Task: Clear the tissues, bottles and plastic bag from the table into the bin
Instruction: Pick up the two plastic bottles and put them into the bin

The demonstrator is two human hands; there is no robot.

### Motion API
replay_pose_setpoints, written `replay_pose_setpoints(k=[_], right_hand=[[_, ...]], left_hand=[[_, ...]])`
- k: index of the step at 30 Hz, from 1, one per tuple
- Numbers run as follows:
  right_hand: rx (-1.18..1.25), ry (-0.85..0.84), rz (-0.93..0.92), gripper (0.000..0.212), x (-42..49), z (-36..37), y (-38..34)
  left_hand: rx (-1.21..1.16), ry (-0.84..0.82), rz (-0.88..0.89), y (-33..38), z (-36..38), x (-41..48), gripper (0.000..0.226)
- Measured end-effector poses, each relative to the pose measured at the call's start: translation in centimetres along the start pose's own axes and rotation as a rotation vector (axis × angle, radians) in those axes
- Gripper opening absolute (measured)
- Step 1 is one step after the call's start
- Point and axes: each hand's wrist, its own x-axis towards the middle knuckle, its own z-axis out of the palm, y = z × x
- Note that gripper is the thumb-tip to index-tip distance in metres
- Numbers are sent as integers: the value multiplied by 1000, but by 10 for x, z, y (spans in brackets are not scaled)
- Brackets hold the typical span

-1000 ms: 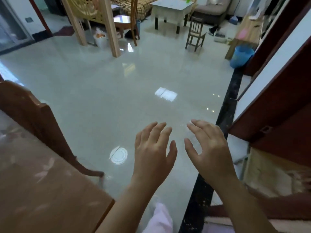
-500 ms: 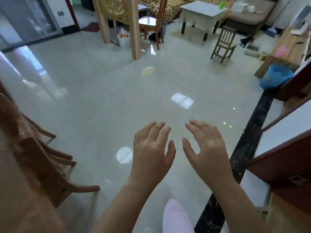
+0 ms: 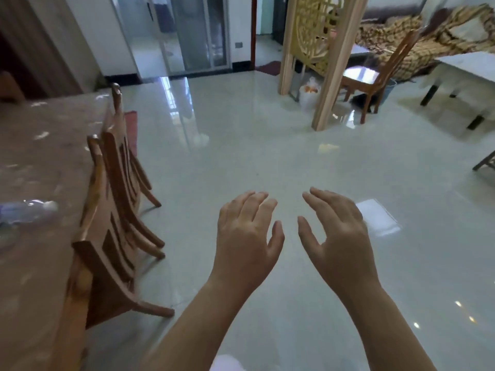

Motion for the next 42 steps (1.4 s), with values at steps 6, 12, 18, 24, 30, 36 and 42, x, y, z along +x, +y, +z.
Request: replay_pose_setpoints(k=[6, 12, 18, 24, 30, 36, 42], right_hand=[[141, -86, -109, 35, 56, 63, 8], [208, -148, -204, 34, 122, 139, 6], [244, -208, -341, 34, 212, 225, -23], [359, -249, -457, 32, 273, 301, -70], [479, -357, -581, 31, 314, 367, -107], [655, -458, -729, 29, 365, 439, -148], [811, -543, -858, 29, 394, 496, -200]], left_hand=[[82, 31, -170, -40, 13, 30, 35], [134, 80, -298, -108, 34, 78, 36], [172, 154, -428, -191, 36, 143, 38], [276, 195, -577, -272, 19, 178, 40], [376, 235, -685, -324, 12, 194, 41], [521, 344, -848, -387, -3, 222, 37], [611, 473, -1006, -425, -17, 227, 33]])
